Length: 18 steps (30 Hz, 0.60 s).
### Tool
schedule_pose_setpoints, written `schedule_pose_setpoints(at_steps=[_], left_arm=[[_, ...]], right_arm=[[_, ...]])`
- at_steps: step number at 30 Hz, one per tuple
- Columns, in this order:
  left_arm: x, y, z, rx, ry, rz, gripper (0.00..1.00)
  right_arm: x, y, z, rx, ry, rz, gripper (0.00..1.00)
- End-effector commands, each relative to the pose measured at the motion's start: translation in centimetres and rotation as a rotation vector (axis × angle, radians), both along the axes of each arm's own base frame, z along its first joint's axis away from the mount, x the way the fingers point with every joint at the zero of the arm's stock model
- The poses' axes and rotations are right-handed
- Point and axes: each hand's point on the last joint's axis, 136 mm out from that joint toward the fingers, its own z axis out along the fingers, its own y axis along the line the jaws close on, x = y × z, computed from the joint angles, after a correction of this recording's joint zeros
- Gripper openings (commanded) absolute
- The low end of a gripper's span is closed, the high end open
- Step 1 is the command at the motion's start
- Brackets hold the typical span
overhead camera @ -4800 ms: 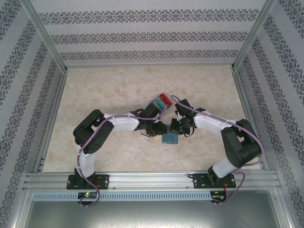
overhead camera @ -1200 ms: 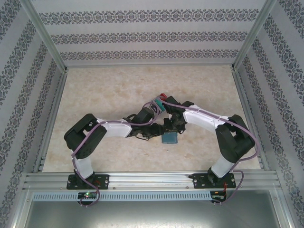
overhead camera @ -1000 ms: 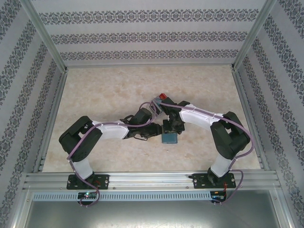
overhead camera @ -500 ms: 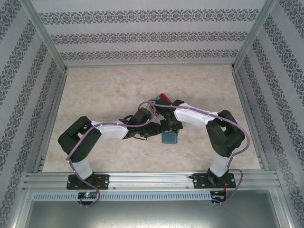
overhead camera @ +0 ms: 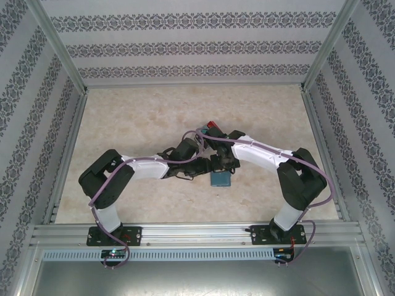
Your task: Put the credit cards into the card holder
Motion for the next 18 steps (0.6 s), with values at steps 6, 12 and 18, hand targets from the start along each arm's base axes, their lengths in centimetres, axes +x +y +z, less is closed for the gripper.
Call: schedule_pose_setpoints(at_steps=[6,12,18], left_arm=[[0.3,-1.1,-0.6,-0.015,0.027,-0.044,0.33],[0.0,-0.7,-1.7,0.006,0.057,-0.030,0.25],[-0.1,-0.7,-2.0,0.010,0.068,-0.034,0.23]], right_arm=[[-0.4,0.7,-0.7,0.087,0.033,-0.031,0.00],[-0.1,1.1,-1.2,0.149,0.042,-0.061,0.00],[-0.1,1.2,-1.3,0.160,0.040,-0.068,0.00]])
